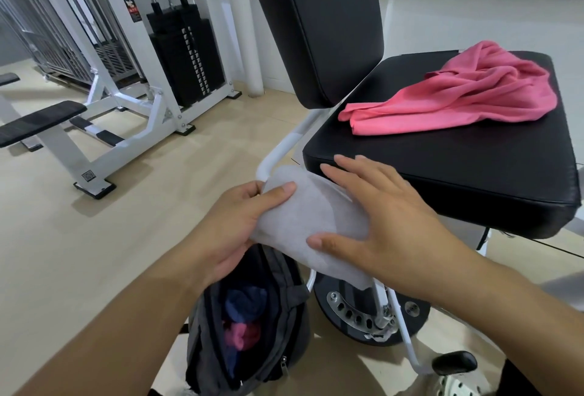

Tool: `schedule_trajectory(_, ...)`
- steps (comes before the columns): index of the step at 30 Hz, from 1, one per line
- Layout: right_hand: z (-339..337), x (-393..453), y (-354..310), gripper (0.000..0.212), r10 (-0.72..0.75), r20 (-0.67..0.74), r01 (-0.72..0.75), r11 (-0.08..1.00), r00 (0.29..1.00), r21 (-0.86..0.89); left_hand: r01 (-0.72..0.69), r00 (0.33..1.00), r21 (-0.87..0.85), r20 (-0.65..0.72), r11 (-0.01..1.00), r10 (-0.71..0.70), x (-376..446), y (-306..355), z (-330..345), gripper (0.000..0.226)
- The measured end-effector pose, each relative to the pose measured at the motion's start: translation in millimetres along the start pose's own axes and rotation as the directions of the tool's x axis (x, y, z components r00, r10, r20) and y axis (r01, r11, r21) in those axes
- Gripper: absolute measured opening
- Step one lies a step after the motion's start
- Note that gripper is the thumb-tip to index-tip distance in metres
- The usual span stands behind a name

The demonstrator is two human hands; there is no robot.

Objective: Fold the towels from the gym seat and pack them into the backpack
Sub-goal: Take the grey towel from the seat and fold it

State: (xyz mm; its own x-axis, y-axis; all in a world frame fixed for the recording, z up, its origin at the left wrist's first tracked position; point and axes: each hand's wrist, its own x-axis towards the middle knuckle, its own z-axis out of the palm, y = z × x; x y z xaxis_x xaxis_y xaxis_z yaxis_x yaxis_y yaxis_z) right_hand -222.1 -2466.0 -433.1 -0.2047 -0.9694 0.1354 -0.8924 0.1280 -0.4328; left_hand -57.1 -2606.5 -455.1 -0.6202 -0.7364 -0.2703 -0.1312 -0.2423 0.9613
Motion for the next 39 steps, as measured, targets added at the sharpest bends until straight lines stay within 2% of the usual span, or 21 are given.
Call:
schedule_trajectory(6, -1, -3, -4, 0.092, -0.139, -0.116, 0.145, 0.988, 0.984, 0.047, -0.238, 0.970, 0.045, 0.051, 0.970, 0.236, -18, 18, 9, 0.043)
schedule_trajectory(10, -2, -5, -6, 0.099, -0.150, -0.120, 0.158, 0.985, 0.981, 0.063, -0.355, 0.935, 0.183, 0.048, 0.917, 0.352, -28, 23, 17, 0.030)
schedule_trajectory(13, -3, -6, -8, 0.105, -0.135, -0.074, 0.139, 0.989, 0.988, 0.058, -0.391, 0.915, 0.280, 0.014, 0.877, 0.404, -32, 23, 22, 0.039)
schedule_trajectory(16, 1, -6, -11, 0.105, -0.099, -0.075, 0.101, 0.994, 0.992, 0.035, -0.449, 0.875, 0.292, -0.045, 0.845, 0.481, -38, 24, 28, 0.048)
schedule_trajectory(20, 4, -7, -12, 0.085, -0.033, -0.153, 0.038, 0.999, 0.988, 0.033, -0.540, 0.796, 0.337, -0.092, 0.771, 0.598, -33, 22, 26, 0.066)
schedule_trajectory(22, 3, -7, -12, 0.074, -0.042, -0.170, 0.046, 0.999, 0.985, 0.018, -0.582, 0.764, 0.410, -0.021, 0.702, 0.645, -28, 20, 18, 0.080)
schedule_trajectory(24, 1, -9, -15, 0.068, -0.061, -0.174, 0.066, 0.998, 0.983, 0.021, -0.596, 0.756, 0.553, 0.142, 0.582, 0.639, -28, 21, 10, 0.092)
schedule_trajectory(26, -1, -11, -17, 0.070, -0.117, -0.175, 0.121, 0.993, 0.977, 0.010, -0.605, 0.762, 0.617, 0.265, 0.503, 0.591, -30, 21, 6, 0.088)
schedule_trajectory(29, -7, -11, -17, 0.064, -0.085, -0.115, 0.095, 0.992, 0.990, 0.083, -0.578, 0.783, 0.613, 0.232, 0.538, 0.577, -33, 21, 4, 0.058)
schedule_trajectory(31, -14, -9, -13, 0.061, -0.038, -0.067, 0.049, 0.985, 0.997, 0.164, -0.578, 0.760, 0.614, 0.163, 0.538, 0.629, -33, 21, 3, 0.043)
schedule_trajectory(33, -22, -6, -8, 0.061, 0.007, -0.001, -0.007, 0.977, 1.000, 0.213, -0.561, 0.753, 0.582, 0.064, 0.589, 0.655, -34, 22, 4, 0.036)
schedule_trajectory(36, -34, -3, 0, 0.055, 0.057, 0.111, -0.090, 0.943, 0.992, 0.321, -0.494, 0.803, 0.480, -0.069, 0.725, 0.592, -32, 22, 4, 0.029)
schedule_trajectory(39, -42, 1, 8, 0.047, 0.054, 0.103, -0.099, 0.859, 0.993, 0.503, -0.445, 0.832, 0.390, -0.153, 0.806, 0.533, -26, 21, 0, 0.028)
